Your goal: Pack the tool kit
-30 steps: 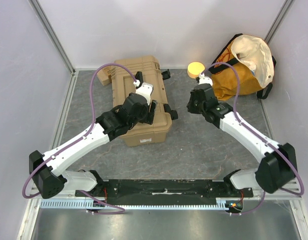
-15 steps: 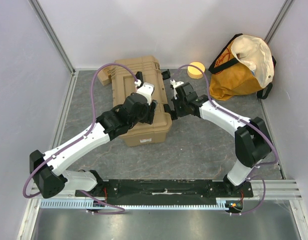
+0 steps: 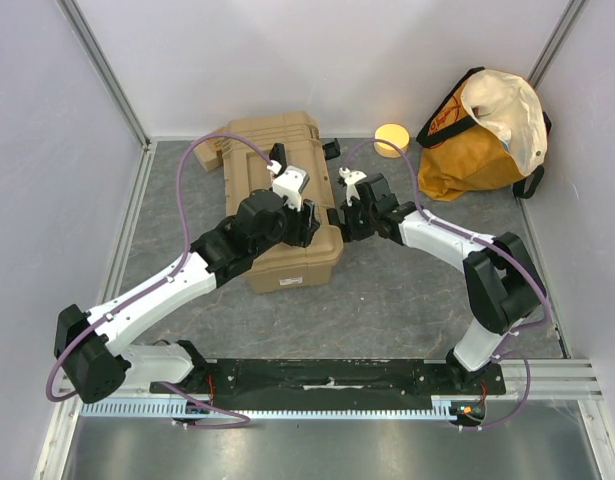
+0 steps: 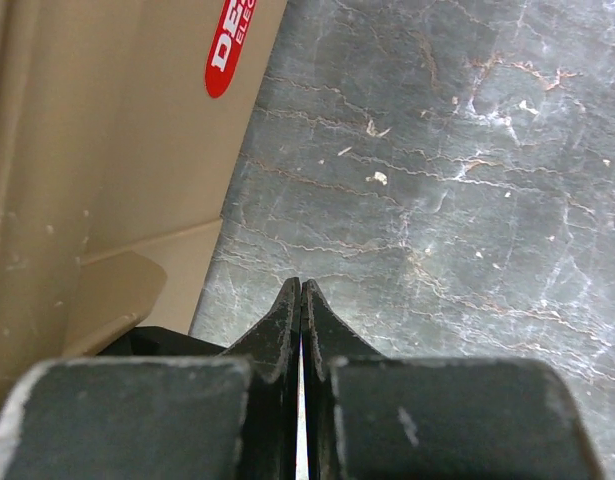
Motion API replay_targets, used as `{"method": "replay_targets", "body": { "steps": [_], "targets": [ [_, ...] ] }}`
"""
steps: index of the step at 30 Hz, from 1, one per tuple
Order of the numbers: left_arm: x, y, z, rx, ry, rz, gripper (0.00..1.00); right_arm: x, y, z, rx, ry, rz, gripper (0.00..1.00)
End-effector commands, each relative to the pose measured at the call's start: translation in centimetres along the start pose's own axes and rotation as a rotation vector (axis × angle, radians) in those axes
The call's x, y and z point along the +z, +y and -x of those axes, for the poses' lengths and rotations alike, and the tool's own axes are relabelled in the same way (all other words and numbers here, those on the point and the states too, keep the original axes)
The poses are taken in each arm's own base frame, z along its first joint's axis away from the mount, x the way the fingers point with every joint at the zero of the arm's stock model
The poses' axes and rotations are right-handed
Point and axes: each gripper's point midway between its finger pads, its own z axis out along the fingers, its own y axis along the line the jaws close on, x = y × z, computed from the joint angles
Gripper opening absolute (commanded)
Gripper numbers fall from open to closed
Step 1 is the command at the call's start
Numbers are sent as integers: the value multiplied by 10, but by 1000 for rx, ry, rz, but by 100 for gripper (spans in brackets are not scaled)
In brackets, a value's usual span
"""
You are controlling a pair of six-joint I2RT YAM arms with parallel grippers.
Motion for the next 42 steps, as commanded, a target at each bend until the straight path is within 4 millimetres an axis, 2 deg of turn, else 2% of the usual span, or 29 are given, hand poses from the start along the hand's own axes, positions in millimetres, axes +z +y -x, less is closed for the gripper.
{"method": "replay_targets", "body": {
  "steps": [1,3,4,7,13,15,17,20,21,22,25,28,29,31,34,36,39,42],
  "targets": [
    [-42,-7,-223,-116,781,-69,58,-2,71,21,-2,-122,296,2],
    [-43,-7,-225,-129,787,-65,57,0,76,17,21,-121,324,1],
    [-43,-7,-227,-134,788,-65,58,1,79,25,24,-156,340,1],
    [-42,-9,-226,-147,783,-70,57,4,85,23,47,-170,363,1],
    [-42,-10,-225,-153,779,-73,57,3,87,27,87,-236,372,0],
    [-41,-10,-222,-156,768,-68,57,4,82,28,111,-241,345,0],
    [-40,-9,-212,-151,741,-55,57,3,68,29,148,-244,257,0],
    [-37,-5,-175,-136,641,-15,61,-5,27,31,235,-247,14,0],
    [-36,-6,-152,-135,581,-6,63,-15,11,38,256,-274,-76,0],
    [-36,-5,-134,-132,530,5,64,-23,0,34,271,-264,-139,0],
    [-41,2,-73,-142,352,70,68,-48,-24,34,323,-268,-249,1],
    [-56,13,-20,-163,195,140,71,-73,-47,34,397,-280,-316,3],
    [-63,16,-4,-172,142,156,72,-80,-55,34,426,-291,-324,6],
    [-77,25,20,-188,54,198,74,-95,-60,41,450,-329,-307,19],
    [-99,45,40,-203,-49,282,81,-111,-46,59,416,-365,-218,45],
    [-111,62,44,-220,-92,357,86,-118,-35,71,398,-387,-155,59],
    [-122,88,39,-266,-102,437,90,-128,-18,91,385,-428,-66,68],
    [-121,106,27,-326,-57,438,90,-134,-4,108,374,-468,22,78]
  ]
}}
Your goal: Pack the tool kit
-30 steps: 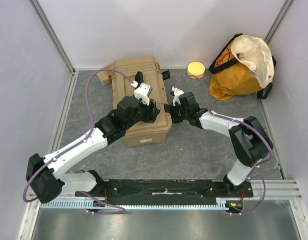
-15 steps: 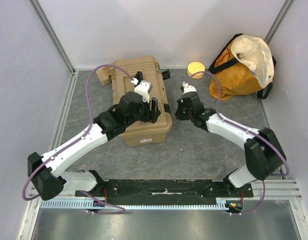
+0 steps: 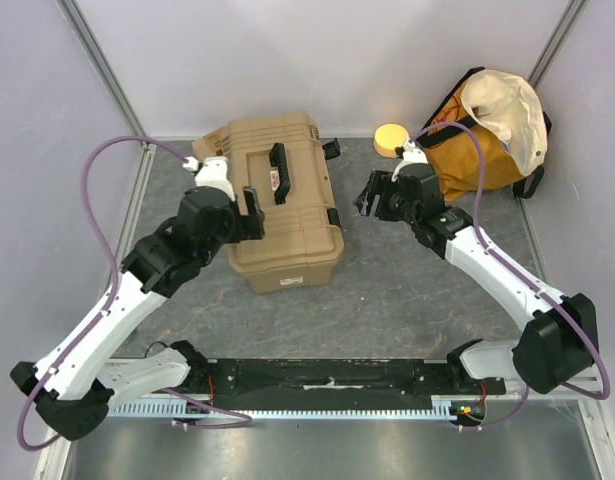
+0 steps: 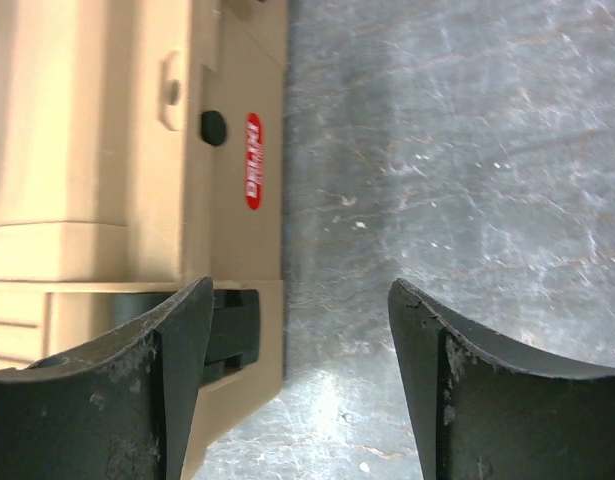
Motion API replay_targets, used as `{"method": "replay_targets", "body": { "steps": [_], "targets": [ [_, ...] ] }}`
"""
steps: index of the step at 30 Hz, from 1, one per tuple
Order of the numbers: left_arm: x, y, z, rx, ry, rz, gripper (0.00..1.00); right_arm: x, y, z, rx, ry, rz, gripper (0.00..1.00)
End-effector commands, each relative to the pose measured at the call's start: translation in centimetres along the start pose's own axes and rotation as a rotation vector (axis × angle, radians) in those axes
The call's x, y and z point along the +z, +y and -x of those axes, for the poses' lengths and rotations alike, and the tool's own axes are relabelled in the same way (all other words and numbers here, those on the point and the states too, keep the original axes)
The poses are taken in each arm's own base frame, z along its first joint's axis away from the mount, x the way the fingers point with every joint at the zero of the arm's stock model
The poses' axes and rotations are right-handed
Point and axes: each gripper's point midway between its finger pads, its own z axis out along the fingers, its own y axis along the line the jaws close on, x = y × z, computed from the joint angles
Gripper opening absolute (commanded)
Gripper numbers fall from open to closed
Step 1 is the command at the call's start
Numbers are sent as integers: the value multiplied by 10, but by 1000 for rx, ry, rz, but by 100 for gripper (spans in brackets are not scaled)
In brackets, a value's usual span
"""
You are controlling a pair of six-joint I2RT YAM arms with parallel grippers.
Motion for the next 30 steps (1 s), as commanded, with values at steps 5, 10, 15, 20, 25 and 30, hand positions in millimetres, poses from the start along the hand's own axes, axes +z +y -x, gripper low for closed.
{"method": "replay_targets", "body": {
  "steps": [5,10,15,20,25,30],
  "targets": [
    [22,53,-10,-170,91,96,90,-13,70,43,4,-79,307,85],
    [41,58,-6,-322,117,19,88,3,100,34,15,-9,470,83],
    [54,44,-6,-377,136,-86,87,16,118,18,12,55,570,79],
    [57,42,-15,-365,167,-112,82,19,128,-7,-57,110,597,75],
    [56,36,-31,-347,218,-153,72,13,137,-34,-95,181,627,71],
    [48,30,-53,-339,286,-200,65,-3,141,-60,-86,232,648,69]
  ]
}}
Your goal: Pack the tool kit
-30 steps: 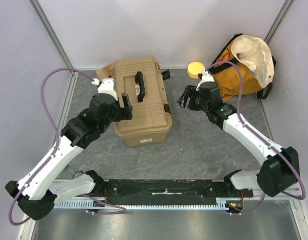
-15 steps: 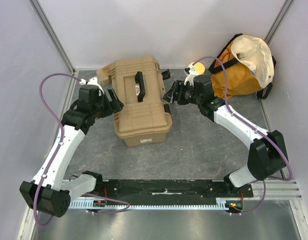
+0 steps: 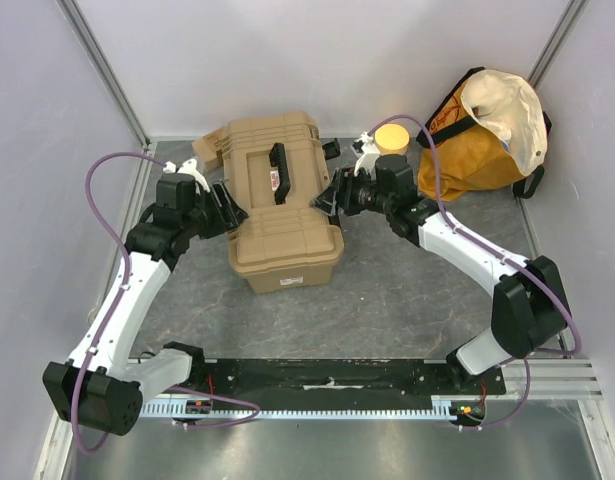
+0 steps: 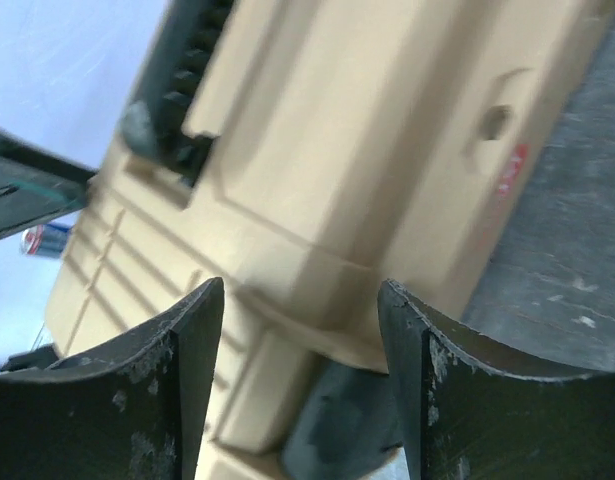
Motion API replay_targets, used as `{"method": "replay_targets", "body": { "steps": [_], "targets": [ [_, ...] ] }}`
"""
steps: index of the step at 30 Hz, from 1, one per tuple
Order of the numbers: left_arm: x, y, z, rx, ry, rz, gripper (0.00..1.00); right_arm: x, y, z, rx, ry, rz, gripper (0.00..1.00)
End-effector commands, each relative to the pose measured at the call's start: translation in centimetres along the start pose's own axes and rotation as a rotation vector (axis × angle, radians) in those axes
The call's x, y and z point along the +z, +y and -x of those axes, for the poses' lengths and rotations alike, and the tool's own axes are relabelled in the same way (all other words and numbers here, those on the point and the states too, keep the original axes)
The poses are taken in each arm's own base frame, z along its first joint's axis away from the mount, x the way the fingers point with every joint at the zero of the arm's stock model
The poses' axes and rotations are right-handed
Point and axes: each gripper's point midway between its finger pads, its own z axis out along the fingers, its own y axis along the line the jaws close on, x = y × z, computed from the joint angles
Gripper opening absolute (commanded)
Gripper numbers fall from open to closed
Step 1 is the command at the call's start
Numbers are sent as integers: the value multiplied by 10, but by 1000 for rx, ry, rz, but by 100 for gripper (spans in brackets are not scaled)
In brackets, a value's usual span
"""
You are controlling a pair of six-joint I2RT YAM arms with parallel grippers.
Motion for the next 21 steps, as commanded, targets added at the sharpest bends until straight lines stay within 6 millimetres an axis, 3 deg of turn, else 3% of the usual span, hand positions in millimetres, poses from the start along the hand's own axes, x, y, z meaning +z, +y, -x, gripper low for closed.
{"method": "replay_targets", "body": {
  "steps": [1,5,13,16,21],
  "targets": [
    [-4,-21,-35,16,127,-154,64,-9,51,-54,-14,144,159,70],
    [-13,-22,-55,47,183,-209,61,-23,75,-83,-35,218,267,70],
    [-36,-17,-75,60,206,-228,59,-43,86,-134,-20,317,292,69],
    [-45,-20,-88,46,225,-269,58,-52,88,-139,-4,312,284,69],
    [-56,-16,-104,19,243,-285,57,-64,96,-130,5,279,291,69]
  ]
}}
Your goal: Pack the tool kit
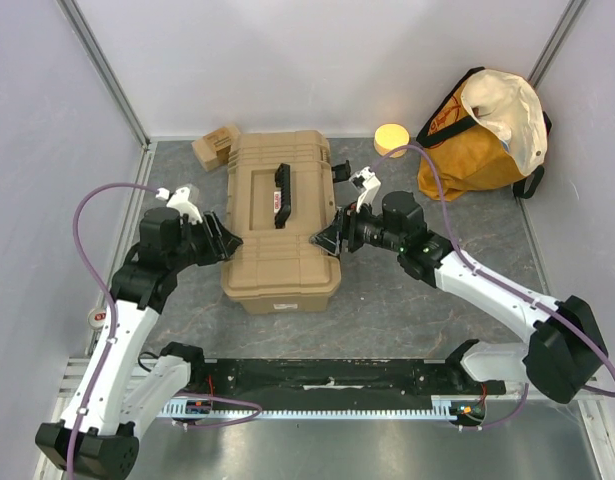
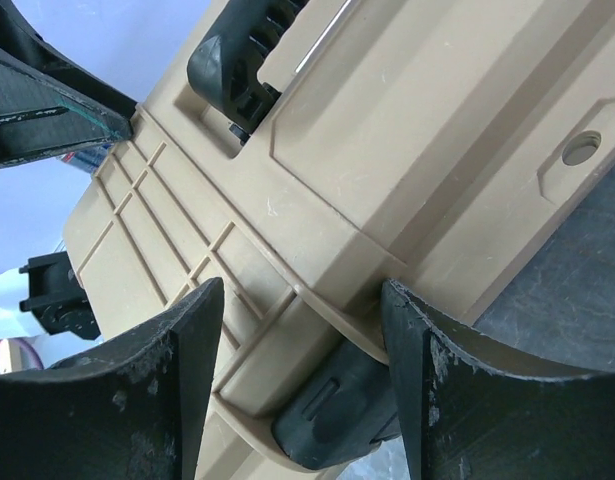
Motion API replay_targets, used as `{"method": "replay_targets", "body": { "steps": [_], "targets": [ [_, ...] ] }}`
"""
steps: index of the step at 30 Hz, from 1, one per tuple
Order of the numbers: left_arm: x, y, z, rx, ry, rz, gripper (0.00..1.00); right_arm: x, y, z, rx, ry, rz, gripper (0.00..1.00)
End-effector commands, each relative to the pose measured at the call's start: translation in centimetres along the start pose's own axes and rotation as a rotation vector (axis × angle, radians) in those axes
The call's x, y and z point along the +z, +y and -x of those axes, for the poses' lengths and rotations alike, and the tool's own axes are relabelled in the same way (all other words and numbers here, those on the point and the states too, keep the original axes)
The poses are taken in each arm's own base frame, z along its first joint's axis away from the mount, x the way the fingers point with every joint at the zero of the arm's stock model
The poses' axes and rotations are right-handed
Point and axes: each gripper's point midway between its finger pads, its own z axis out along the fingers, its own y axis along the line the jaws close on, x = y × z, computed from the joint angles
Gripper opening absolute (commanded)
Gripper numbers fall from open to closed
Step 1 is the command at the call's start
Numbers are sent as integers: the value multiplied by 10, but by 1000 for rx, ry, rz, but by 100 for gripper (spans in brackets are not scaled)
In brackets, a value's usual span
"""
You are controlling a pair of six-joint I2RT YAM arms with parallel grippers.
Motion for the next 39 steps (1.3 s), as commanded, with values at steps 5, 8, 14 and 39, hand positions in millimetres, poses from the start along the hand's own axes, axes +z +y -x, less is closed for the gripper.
{"method": "replay_targets", "body": {
  "steps": [5,8,14,39],
  "targets": [
    [-29,-24,-59,-66,214,-139,58,-22,43,-52,131,230,85,70],
    [-33,-18,-39,-34,161,-66,63,-19,24,-22,105,150,-64,73],
    [-35,-18,19,9,46,43,77,-32,-29,45,185,-43,-297,77],
    [71,-4,98,-108,18,71,83,30,-215,61,831,-312,-108,68]
  ]
}}
